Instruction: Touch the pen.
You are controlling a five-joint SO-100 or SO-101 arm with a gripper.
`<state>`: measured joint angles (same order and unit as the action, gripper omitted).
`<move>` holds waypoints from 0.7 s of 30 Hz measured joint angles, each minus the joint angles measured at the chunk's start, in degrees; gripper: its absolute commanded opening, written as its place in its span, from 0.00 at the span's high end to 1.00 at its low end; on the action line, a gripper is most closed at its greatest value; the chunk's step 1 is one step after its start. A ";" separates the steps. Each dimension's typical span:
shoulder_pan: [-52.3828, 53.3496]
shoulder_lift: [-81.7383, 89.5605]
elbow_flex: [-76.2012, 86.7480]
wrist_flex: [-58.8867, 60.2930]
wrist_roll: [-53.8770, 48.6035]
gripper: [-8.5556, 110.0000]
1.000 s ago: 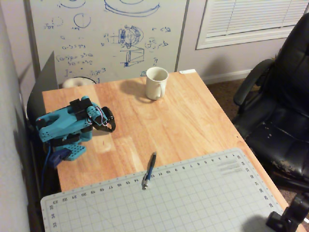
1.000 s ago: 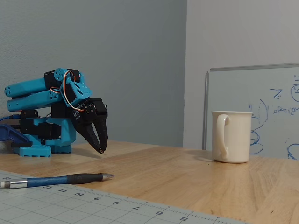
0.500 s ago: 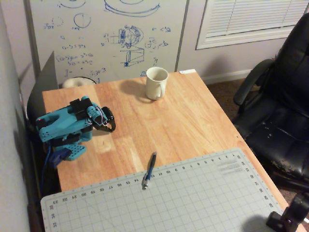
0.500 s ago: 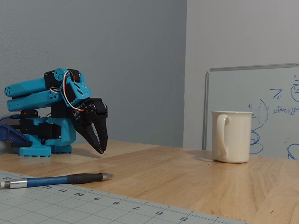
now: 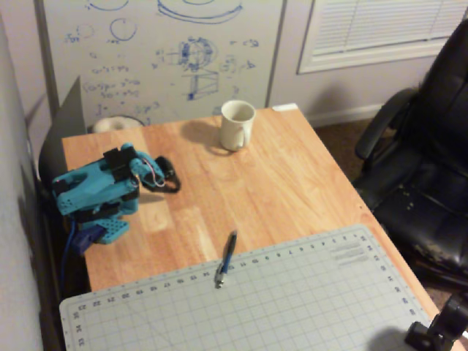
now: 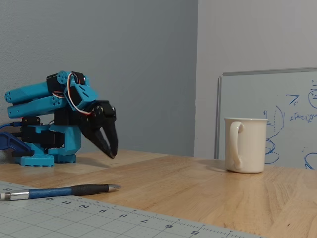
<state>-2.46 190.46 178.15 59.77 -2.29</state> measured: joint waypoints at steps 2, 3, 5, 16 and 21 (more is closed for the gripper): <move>2.72 0.00 -0.70 -4.31 0.00 0.92; 4.31 0.00 -0.79 -6.50 0.00 0.92; 7.91 0.00 -0.97 -10.55 0.00 0.92; 17.75 -29.00 -16.79 -21.88 0.00 0.92; 18.54 -52.12 -30.76 -22.68 0.00 0.92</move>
<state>16.08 138.34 147.39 37.09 -2.29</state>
